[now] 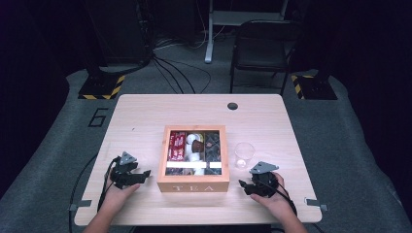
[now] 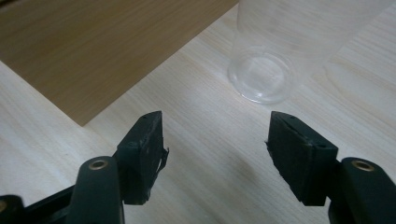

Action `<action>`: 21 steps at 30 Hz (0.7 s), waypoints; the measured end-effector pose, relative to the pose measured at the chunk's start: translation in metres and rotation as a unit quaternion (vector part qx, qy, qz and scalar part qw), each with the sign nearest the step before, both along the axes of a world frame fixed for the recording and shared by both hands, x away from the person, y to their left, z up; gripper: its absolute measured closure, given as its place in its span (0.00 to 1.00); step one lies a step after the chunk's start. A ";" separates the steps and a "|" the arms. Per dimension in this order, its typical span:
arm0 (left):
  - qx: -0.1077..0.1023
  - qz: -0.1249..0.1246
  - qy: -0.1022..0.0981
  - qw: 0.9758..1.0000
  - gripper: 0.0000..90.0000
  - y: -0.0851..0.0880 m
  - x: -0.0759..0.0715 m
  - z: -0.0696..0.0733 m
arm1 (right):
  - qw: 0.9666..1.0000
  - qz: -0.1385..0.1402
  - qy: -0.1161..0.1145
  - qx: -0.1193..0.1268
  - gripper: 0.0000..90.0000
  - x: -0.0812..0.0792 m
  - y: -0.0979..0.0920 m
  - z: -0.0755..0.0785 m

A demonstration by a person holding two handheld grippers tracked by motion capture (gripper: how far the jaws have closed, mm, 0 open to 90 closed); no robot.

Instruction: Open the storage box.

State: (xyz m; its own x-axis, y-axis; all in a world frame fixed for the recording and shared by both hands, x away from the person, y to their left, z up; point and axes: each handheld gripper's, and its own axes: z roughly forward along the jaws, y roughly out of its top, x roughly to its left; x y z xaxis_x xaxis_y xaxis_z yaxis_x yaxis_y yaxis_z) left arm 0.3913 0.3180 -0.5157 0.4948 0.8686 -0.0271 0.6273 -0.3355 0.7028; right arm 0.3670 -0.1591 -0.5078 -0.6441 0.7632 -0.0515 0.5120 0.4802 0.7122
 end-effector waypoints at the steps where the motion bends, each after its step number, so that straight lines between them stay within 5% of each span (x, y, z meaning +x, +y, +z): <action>1: 0.004 -0.004 0.000 1.000 0.37 0.000 0.000 0.001 | 1.000 -0.003 0.008 0.007 0.41 0.000 0.000 0.001; 10: -0.006 0.003 -0.002 1.000 0.37 -0.002 -0.001 0.001 | 0.999 0.014 0.025 0.019 0.41 -0.004 0.001 0.015; 12: -0.001 -0.003 0.002 1.000 0.37 0.000 -0.001 0.003 | 0.999 0.000 0.034 0.019 0.41 -0.005 0.002 0.018; 21: -0.004 0.001 -0.003 1.000 0.37 -0.001 0.000 0.002 | 0.999 0.010 0.015 0.034 0.45 -0.017 0.000 0.036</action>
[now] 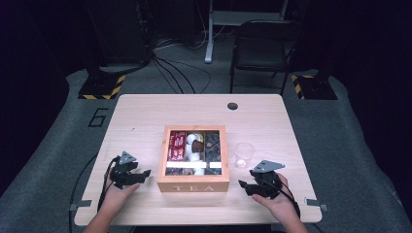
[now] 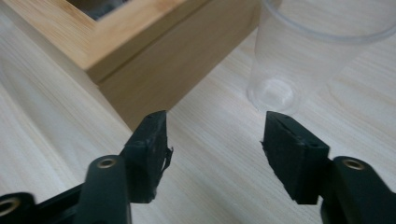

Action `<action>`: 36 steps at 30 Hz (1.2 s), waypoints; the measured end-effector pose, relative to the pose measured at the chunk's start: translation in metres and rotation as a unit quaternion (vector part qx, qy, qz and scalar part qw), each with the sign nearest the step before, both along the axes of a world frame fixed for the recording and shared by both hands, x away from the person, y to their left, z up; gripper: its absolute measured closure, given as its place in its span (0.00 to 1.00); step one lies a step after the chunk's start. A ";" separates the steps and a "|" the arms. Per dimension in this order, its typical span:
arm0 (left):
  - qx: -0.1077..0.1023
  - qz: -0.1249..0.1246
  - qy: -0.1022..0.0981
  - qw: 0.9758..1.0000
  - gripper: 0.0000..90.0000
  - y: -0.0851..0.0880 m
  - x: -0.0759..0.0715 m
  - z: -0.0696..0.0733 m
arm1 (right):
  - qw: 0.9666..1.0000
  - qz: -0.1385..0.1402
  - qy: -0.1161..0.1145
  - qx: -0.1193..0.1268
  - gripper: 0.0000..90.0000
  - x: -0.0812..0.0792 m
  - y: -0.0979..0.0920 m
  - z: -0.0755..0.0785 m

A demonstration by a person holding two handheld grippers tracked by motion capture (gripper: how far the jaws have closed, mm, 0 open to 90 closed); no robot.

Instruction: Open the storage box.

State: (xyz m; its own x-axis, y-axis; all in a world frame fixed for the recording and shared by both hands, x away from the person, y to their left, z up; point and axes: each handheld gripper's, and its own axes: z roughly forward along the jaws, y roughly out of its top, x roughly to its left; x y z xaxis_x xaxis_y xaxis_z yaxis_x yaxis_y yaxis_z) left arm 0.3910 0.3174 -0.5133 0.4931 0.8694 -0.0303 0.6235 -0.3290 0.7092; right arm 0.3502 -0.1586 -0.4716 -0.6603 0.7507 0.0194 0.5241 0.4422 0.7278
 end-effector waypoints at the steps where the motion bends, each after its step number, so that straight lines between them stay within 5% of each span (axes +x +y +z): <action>1: 0.001 -0.002 0.001 1.000 0.37 0.000 0.000 0.000 | 1.000 -0.003 -0.004 0.001 0.47 -0.002 0.000 0.002; 14: 0.005 -0.002 -0.001 1.000 0.37 -0.001 0.000 0.000 | 0.998 0.040 -0.027 0.047 0.71 -0.019 0.010 0.014; 23: 0.005 -0.001 -0.001 1.000 0.37 -0.002 0.000 -0.001 | 0.996 0.082 -0.022 0.037 0.88 -0.020 0.020 0.008; 36: 0.009 -0.002 -0.001 1.000 0.37 -0.001 -0.001 0.000 | 0.995 0.095 -0.016 0.039 0.96 -0.018 0.026 0.005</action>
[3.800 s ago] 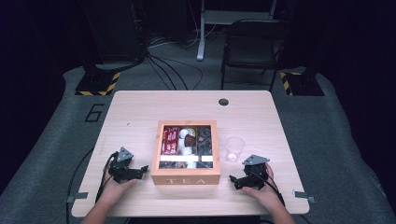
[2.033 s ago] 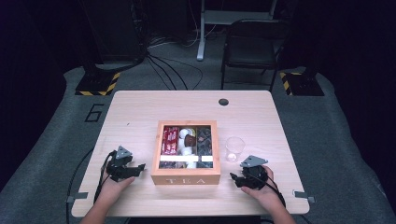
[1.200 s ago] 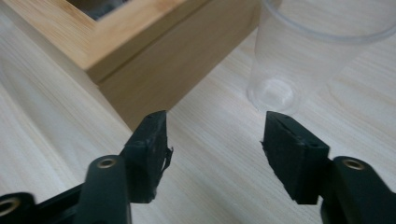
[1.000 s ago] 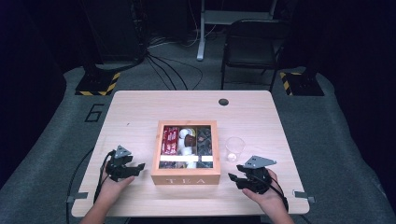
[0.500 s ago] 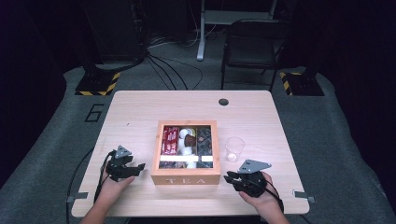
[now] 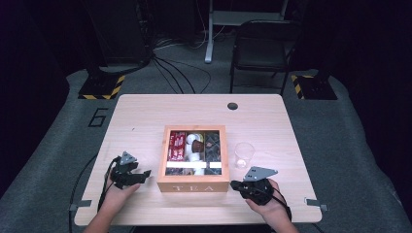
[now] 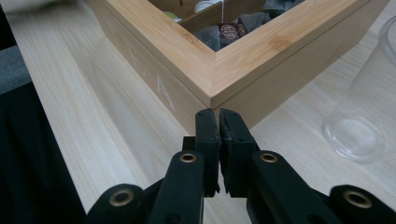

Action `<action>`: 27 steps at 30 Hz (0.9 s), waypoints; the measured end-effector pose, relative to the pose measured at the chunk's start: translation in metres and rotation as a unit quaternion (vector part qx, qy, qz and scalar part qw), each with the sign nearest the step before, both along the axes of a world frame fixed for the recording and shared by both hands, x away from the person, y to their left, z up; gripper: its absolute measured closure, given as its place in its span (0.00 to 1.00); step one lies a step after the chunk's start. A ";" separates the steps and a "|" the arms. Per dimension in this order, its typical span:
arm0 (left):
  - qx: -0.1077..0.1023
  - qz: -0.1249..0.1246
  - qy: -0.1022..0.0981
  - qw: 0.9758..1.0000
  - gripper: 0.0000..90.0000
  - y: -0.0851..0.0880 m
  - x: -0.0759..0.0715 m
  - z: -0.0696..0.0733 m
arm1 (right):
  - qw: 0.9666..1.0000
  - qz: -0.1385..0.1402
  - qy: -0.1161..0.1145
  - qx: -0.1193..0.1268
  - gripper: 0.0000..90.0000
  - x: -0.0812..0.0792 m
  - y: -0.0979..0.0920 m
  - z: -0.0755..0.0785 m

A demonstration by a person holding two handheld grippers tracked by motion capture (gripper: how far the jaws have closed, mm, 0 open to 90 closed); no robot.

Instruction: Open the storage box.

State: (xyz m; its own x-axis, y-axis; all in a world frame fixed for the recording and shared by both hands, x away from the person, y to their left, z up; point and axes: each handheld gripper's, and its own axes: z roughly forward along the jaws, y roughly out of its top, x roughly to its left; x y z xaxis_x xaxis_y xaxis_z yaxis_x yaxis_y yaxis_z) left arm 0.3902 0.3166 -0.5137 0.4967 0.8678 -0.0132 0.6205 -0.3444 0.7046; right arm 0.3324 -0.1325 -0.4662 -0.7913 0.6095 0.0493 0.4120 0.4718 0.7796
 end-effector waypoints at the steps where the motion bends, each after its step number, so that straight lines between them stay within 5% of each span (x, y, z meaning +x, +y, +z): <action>1: 0.001 -0.001 -0.001 1.000 0.37 0.000 0.000 0.000 | 1.000 0.002 0.001 0.000 0.96 0.000 0.000 0.000; 16: 0.002 0.002 0.001 1.000 0.37 0.004 -0.004 0.001 | 1.000 0.007 0.002 -0.009 0.97 0.001 0.006 -0.003; 27: -0.030 -0.001 -0.020 0.999 0.38 0.001 -0.017 0.012 | 1.000 0.012 0.009 -0.002 0.95 0.007 0.007 0.001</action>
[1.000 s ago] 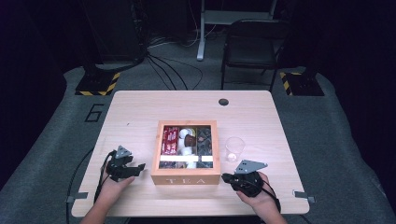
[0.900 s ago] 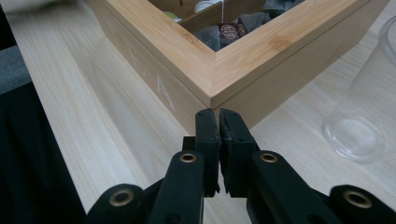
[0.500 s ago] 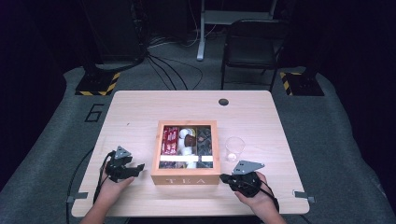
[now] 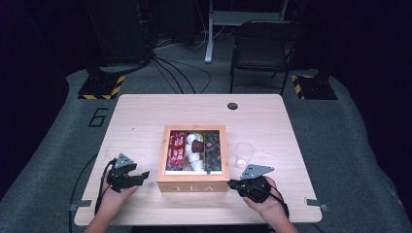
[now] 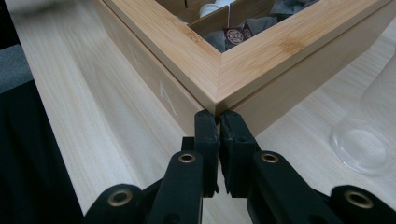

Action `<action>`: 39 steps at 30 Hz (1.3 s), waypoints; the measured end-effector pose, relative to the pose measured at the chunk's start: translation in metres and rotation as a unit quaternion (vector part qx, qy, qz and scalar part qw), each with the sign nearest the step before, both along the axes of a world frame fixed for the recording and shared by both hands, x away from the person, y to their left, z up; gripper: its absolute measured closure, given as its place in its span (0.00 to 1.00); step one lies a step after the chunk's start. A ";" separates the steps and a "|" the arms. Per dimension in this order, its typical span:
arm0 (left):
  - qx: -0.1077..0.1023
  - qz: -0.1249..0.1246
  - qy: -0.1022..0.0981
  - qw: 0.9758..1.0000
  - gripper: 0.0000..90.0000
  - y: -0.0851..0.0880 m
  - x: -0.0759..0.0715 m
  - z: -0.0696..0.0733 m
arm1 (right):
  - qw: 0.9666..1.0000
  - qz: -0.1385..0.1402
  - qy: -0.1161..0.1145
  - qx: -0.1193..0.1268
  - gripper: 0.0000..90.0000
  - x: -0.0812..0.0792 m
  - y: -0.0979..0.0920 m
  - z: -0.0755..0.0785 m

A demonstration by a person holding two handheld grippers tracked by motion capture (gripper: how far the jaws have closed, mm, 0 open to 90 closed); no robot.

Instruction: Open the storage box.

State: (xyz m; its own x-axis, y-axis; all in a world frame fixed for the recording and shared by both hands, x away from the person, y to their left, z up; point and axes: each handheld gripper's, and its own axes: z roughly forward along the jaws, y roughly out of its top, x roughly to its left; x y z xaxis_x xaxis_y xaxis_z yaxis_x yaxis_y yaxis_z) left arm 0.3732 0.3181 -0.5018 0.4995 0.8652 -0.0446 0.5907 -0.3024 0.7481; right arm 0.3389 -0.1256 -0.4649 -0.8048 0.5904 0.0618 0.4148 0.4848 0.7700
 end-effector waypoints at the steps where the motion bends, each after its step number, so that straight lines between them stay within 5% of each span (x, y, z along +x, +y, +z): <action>1: -0.003 -0.003 -0.001 1.000 0.38 -0.001 -0.002 0.002 | 1.000 0.001 0.001 0.000 0.95 0.000 0.000 0.001; 11: -0.038 -0.042 -0.032 0.998 0.42 -0.005 -0.026 0.035 | 1.000 -0.007 -0.011 0.017 0.94 0.003 0.005 0.006; 23: -0.058 -0.082 -0.041 0.994 0.52 -0.017 -0.037 0.044 | 0.999 -0.009 -0.027 0.038 0.94 0.006 0.007 0.014; 31: -0.042 -0.119 -0.047 0.991 0.52 -0.035 -0.044 0.051 | 0.999 -0.008 -0.025 0.042 0.94 0.007 0.006 0.015; 39: -0.023 -0.125 -0.057 0.990 0.59 -0.050 -0.042 0.055 | 0.999 -0.008 -0.026 0.041 0.93 0.007 0.007 0.014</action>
